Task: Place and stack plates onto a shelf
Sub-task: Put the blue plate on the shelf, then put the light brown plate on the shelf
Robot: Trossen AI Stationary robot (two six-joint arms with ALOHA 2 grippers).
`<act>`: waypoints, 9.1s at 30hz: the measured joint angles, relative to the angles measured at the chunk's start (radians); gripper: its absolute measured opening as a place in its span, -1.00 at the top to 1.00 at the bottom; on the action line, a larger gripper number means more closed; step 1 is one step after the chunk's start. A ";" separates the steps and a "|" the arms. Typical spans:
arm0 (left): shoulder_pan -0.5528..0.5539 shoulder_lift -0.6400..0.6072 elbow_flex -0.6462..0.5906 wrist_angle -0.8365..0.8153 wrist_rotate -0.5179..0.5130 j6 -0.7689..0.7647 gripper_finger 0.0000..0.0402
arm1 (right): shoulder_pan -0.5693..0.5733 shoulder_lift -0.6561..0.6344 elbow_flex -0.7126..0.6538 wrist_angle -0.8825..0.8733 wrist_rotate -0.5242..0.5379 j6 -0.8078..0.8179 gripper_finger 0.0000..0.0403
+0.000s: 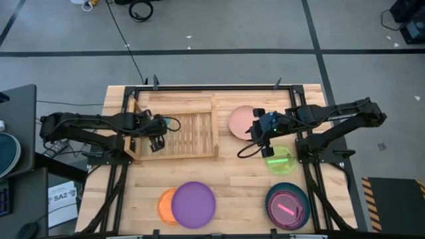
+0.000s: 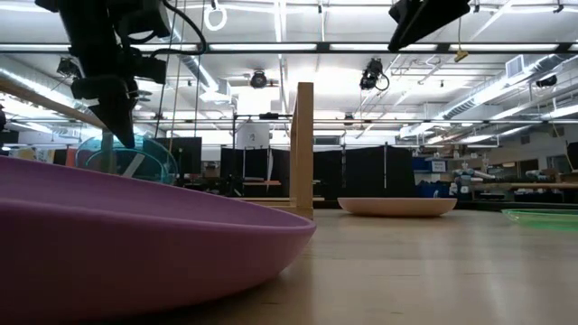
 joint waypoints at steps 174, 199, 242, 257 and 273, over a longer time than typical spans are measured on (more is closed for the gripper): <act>0.000 0.196 0.001 0.163 0.087 -0.001 0.18 | -0.264 0.008 -0.782 0.636 0.053 0.128 0.93; 0.000 0.196 0.001 0.164 0.087 0.009 0.18 | -0.265 0.009 -0.243 0.270 0.078 -0.083 0.92; -0.052 0.248 0.687 0.335 0.309 0.473 0.18 | -0.152 0.050 0.029 0.258 -0.374 -0.185 0.92; -0.134 0.346 0.686 0.303 0.342 0.536 0.18 | -0.103 0.095 0.029 0.296 -0.392 -0.185 0.92; -0.132 0.351 0.688 0.252 0.382 0.532 0.31 | -0.103 0.095 0.029 0.328 -0.431 -0.184 0.91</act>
